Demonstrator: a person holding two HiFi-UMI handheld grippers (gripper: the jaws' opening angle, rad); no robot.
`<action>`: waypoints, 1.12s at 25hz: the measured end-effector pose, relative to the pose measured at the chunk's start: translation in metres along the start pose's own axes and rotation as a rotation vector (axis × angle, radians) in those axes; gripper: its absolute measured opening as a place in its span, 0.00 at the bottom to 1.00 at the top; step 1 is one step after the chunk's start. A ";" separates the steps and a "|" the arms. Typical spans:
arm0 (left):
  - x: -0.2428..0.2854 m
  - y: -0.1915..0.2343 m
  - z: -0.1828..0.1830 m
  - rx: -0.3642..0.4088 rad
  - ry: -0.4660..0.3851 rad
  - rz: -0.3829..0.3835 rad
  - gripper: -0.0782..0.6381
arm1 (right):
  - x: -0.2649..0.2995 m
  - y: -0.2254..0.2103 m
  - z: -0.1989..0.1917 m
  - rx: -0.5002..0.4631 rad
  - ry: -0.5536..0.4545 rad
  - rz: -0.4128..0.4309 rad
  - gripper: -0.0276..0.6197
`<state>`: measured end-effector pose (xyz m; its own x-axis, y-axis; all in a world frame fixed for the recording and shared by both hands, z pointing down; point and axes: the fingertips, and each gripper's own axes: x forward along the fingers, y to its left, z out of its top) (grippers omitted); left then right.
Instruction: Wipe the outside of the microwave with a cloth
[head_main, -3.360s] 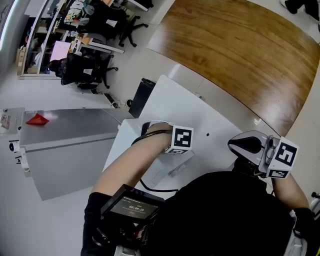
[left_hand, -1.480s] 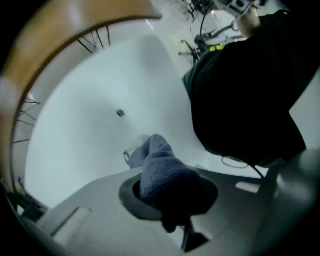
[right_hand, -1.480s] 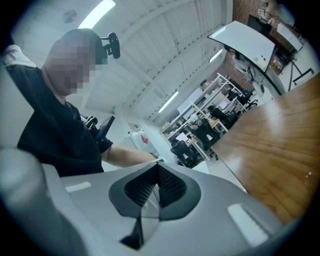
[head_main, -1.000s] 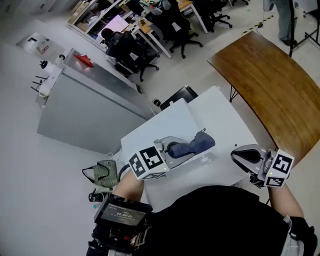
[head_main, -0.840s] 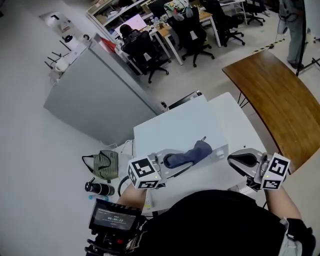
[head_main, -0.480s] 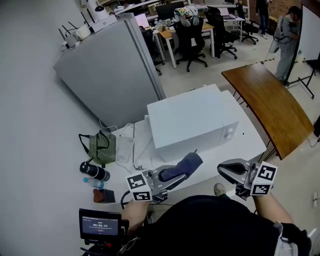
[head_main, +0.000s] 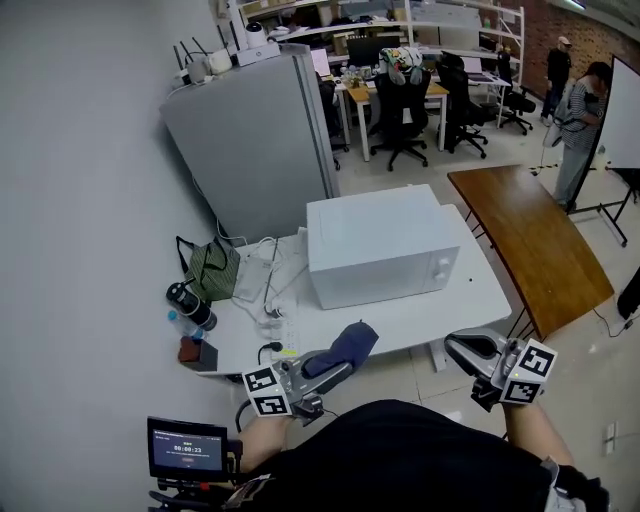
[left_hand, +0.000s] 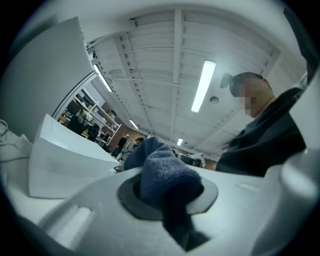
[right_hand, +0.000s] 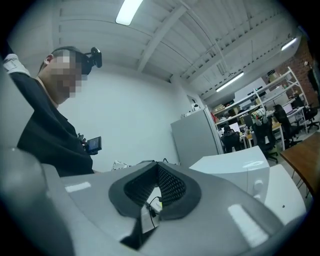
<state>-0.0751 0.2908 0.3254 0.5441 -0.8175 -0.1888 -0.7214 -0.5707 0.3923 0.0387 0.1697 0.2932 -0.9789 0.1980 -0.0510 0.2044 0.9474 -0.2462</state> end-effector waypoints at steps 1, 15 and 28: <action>0.005 -0.011 -0.009 -0.010 -0.015 0.013 0.19 | -0.016 0.002 -0.005 0.000 0.009 0.005 0.05; 0.046 -0.121 -0.080 -0.022 -0.109 0.168 0.19 | -0.145 0.031 -0.065 0.075 0.084 0.052 0.05; -0.048 -0.145 -0.063 0.010 -0.092 0.153 0.19 | -0.071 0.111 -0.072 -0.007 0.110 0.052 0.05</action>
<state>0.0307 0.4181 0.3344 0.3859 -0.8984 -0.2096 -0.7975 -0.4391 0.4138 0.1307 0.2792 0.3395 -0.9609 0.2734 0.0430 0.2558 0.9366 -0.2395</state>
